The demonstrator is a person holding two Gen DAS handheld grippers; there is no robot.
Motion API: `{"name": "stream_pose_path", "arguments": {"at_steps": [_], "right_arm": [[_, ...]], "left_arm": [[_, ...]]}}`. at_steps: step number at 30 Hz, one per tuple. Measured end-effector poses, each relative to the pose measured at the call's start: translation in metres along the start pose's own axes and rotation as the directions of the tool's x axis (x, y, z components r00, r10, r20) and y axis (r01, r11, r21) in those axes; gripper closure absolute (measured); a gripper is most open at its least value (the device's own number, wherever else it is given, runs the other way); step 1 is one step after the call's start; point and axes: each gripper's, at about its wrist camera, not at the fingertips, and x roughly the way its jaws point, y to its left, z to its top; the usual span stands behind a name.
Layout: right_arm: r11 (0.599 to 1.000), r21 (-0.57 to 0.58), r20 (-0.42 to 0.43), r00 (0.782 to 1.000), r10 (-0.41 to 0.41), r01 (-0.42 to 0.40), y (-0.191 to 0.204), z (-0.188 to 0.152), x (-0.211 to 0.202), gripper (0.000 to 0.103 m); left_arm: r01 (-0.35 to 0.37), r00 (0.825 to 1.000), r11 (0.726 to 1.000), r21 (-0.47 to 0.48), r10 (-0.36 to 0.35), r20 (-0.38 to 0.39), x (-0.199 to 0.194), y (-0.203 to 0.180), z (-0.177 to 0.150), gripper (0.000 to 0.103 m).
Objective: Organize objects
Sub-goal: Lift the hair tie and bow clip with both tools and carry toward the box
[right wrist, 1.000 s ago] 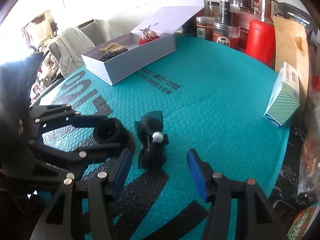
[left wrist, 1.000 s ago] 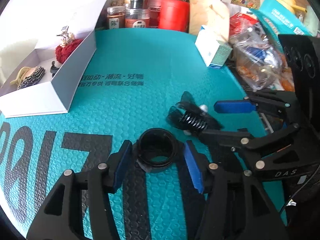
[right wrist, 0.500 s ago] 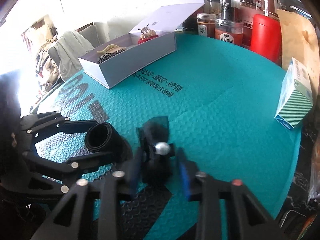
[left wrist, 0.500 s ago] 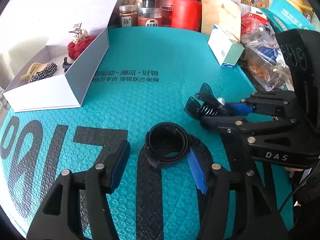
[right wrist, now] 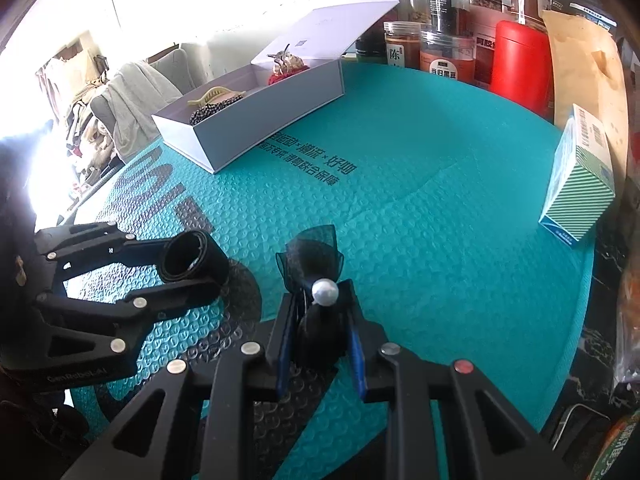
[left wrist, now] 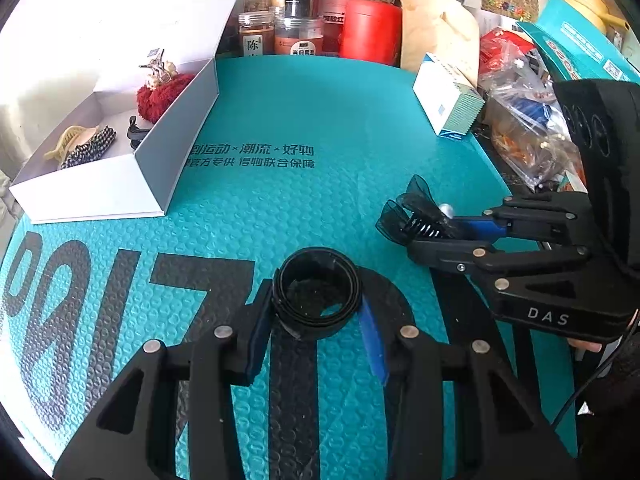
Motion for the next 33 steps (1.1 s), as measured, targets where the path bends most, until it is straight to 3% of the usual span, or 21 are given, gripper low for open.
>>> {"name": "stream_pose_path", "arguments": {"at_steps": [10, 21, 33], "right_arm": [[0.998, -0.058, 0.013, 1.000, 0.006, -0.006, 0.024, 0.003, -0.014, 0.080], [0.990, -0.141, 0.047, 0.999, 0.019, -0.012, 0.064, 0.000, -0.034, 0.080], [0.974, -0.222, 0.069, 0.995, 0.069, -0.052, 0.101, -0.006, -0.047, 0.080]], "left_arm": [[-0.049, 0.999, 0.999, -0.016, 0.049, -0.014, -0.028, 0.003, -0.010, 0.064], [-0.113, 0.994, 0.984, -0.135, 0.113, -0.007, -0.065, 0.030, -0.034, 0.064], [-0.183, 0.981, 0.962, -0.202, 0.191, 0.022, -0.108, 0.047, -0.055, 0.064]]}}
